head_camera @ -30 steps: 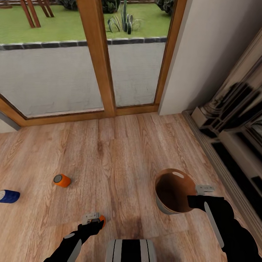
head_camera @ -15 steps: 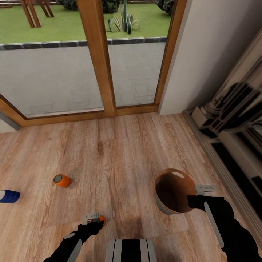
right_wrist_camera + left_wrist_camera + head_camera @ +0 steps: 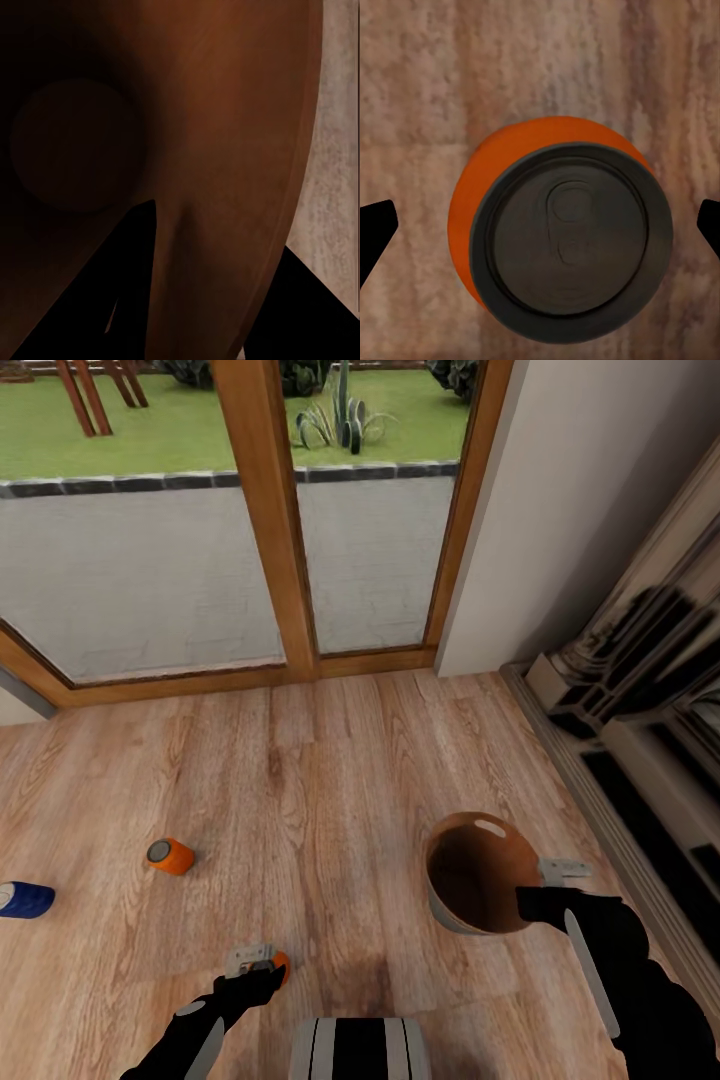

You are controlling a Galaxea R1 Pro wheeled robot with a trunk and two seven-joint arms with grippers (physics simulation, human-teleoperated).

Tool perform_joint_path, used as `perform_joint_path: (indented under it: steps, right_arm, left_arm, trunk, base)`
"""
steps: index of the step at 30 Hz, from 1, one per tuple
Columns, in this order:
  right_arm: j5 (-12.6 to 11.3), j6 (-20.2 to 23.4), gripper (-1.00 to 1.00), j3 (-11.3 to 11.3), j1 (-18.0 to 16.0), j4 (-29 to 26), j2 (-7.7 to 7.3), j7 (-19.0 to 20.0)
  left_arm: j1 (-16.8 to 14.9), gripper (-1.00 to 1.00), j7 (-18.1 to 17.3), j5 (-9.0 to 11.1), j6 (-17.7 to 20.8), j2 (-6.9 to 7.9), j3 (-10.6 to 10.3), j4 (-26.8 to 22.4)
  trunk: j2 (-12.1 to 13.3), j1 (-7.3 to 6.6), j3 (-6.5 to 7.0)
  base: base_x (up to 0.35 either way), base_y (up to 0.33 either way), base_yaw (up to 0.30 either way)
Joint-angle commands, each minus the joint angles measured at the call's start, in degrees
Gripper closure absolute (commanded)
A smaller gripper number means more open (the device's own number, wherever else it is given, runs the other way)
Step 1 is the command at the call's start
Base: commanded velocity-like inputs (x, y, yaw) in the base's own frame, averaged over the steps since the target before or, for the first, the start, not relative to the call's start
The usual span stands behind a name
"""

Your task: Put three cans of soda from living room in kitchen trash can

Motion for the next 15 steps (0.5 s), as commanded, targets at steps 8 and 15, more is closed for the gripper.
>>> perform_joint_path:
  steps: [8, 15]
  right_arm:
    - [-0.7, 0.0, 1.0, 0.0, 0.0, -1.0, -0.02, 0.0]
    - [-0.7, 0.0, 1.0, 0.0, 0.0, -1.1, 0.02, 0.0]
  left_arm:
    - [0.0, -1.0, 0.0, 0.0, 0.0, 0.0, 0.0, 0.0]
    - [0.0, -1.0, 0.0, 0.0, 0.0, 0.0, 0.0, 0.0]
  trunk:
    - [0.0, 0.0, 0.0]
    - [0.0, 0.0, 0.0]
  base:
    - [0.0, 0.0, 0.0]
    - [0.0, 0.0, 0.0]
